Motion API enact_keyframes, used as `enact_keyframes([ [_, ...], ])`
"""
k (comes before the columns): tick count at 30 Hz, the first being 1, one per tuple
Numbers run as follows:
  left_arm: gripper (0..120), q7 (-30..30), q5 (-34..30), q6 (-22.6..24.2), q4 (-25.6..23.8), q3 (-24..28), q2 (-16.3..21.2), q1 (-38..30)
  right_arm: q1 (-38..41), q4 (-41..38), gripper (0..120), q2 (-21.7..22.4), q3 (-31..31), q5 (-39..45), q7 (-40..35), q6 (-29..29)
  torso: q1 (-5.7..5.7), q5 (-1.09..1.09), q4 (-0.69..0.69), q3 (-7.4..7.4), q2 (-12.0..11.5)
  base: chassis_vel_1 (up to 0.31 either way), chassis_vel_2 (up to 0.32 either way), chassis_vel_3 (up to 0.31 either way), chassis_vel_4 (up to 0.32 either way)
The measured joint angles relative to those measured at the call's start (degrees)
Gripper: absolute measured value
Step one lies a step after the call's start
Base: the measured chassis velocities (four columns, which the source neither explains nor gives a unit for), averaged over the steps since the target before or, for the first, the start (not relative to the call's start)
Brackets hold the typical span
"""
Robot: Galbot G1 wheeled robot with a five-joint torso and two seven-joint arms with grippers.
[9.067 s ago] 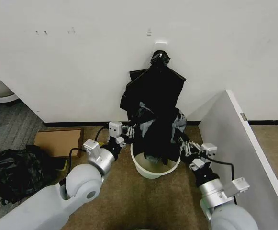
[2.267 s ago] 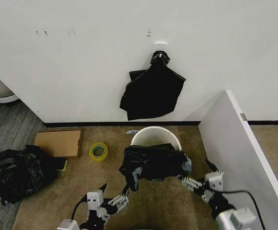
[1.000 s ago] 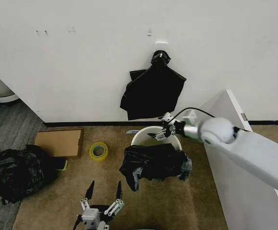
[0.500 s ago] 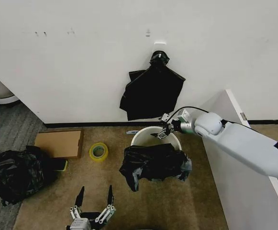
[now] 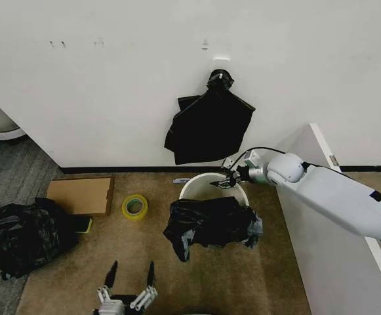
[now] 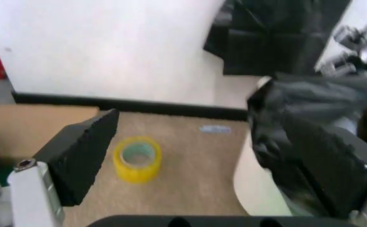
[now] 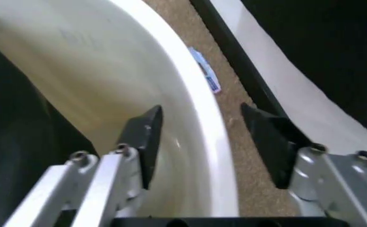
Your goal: Place the garbage bag over the trash bin.
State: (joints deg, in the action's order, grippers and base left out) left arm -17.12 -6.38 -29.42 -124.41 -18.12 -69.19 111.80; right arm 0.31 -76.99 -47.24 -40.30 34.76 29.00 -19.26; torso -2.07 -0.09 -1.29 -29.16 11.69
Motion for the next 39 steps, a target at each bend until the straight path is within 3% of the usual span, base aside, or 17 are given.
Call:
enact_keyframes([
  [6,100,0.8,-3.4,1.9,-2.2,-3.5,1.1,-1.4,1.1,1.7,19,-0.7,-0.8,-0.5,0.3,0.3,0.00,0.06,-0.04,0.00,0.0,0.000,0.000,0.000,0.000],
  [11,100,1.0,-4.0,2.3,-2.6,-4.4,1.8,-1.5,1.5,1.6,6,-0.7,-1.5,-0.3,0.6,0.0,0.00,0.09,-0.03,0.00,0.0,0.000,0.000,0.000,0.000],
  [24,100,0.8,-3.9,2.3,-2.9,-4.0,0.8,-0.9,-0.4,-2.3,5,1.9,-0.3,4.3,-2.5,-2.9,0.00,0.10,-0.01,0.00,0.0,0.000,0.000,0.000,0.000],
  [29,100,0.7,-3.9,2.3,-3.3,-3.7,0.3,-0.3,-6.4,-8.8,3,5.1,7.3,10.6,-9.2,-8.7,0.00,0.10,-0.03,-0.01,0.0,0.000,0.000,0.000,0.000],
  [39,100,0.5,-6.4,3.3,-4.5,-4.0,0.6,0.3,-18.9,-17.0,2,8.0,23.2,18.1,-22.1,-13.8,0.00,0.10,-0.02,0.00,0.0,0.000,0.000,0.000,0.000],
])
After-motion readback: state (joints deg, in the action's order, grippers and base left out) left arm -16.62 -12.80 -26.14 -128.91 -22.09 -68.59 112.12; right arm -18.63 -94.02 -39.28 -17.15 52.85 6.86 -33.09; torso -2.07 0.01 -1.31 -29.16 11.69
